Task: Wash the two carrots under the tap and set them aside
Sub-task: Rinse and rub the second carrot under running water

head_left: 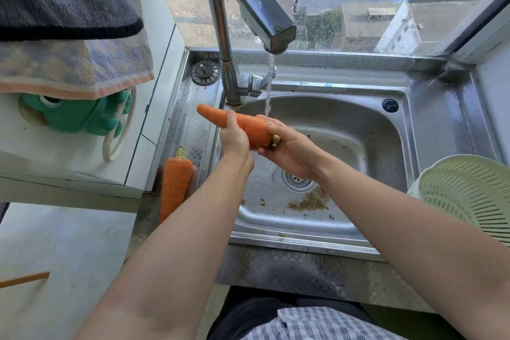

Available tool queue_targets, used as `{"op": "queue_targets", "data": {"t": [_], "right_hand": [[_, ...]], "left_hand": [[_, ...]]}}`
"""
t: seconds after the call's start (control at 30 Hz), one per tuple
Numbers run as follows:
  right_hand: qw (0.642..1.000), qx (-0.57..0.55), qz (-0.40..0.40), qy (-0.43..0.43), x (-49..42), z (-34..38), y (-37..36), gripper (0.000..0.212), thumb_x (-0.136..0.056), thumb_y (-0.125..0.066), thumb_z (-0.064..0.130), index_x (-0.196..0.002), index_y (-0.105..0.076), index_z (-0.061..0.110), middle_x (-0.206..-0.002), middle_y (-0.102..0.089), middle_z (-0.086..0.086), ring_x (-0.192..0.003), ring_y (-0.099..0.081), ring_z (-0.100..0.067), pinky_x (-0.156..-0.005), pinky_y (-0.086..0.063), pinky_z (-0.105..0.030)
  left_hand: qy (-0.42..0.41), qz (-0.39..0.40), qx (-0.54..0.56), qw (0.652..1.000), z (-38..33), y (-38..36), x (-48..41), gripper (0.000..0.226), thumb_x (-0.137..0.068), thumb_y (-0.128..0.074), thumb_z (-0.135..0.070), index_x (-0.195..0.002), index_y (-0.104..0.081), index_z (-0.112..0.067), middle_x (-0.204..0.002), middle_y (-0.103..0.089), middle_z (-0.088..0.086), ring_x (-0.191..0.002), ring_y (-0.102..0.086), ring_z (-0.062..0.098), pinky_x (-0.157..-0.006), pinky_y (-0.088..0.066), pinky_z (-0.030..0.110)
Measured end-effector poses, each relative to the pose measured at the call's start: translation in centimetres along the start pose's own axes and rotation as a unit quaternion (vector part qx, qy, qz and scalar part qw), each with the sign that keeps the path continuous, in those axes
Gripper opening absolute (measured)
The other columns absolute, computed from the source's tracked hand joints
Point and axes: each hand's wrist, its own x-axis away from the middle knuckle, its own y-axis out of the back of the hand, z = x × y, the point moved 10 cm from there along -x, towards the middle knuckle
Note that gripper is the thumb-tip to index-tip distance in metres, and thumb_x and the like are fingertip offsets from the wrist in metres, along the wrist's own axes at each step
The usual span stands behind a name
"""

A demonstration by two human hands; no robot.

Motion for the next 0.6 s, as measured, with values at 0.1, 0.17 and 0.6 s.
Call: {"op": "queue_targets", "data": {"t": [0.1, 0.17, 0.6], "right_hand": [[0.993, 0.042, -0.110, 0.024, -0.5, 0.5, 1.4, 0.037, -0.106, -0.034, 0.034, -0.119, -0.058, 0.010, -0.100, -0.058, -0.018, -0.066, -0.059, -0.023, -0.049, -0.042, -0.022], [0.991, 0.032, -0.130, 0.018, -0.6, 0.5, 1.9, 0.044, -0.106, -0.031, 0.040, -0.118, -0.062, 0.011, -0.101, -0.061, -0.019, -0.065, -0.061, -0.022, -0.045, -0.046, -0.022], [0.948, 0.178, -0.241, 0.108, 0.1, 3.2, 2.7, 0.039, -0.107, -0.030, 0.033, -0.095, -0.063, 0.016, -0.095, -0.059, -0.012, -0.073, -0.054, -0.019, -0.058, -0.046, -0.027]], "left_hand": [[-0.004, 0.013, -0.020, 1.000, 0.3, -0.6, 0.7, 0.046, -0.102, -0.036, -0.044, -0.128, -0.047, -0.008, -0.104, -0.060, 0.009, -0.077, -0.060, 0.017, -0.058, -0.048, 0.029], [0.005, 0.015, -0.006, 1.000, 0.6, -0.8, 0.8, 0.046, -0.102, -0.036, -0.044, -0.128, -0.047, -0.007, -0.106, -0.060, 0.011, -0.076, -0.059, 0.016, -0.056, -0.045, 0.028], [0.040, -0.020, -0.029, 0.999, 1.5, -0.5, 0.6, 0.031, -0.101, -0.042, -0.035, -0.122, -0.050, -0.014, -0.099, -0.058, 0.006, -0.086, -0.055, 0.020, -0.070, -0.041, 0.031]]}}
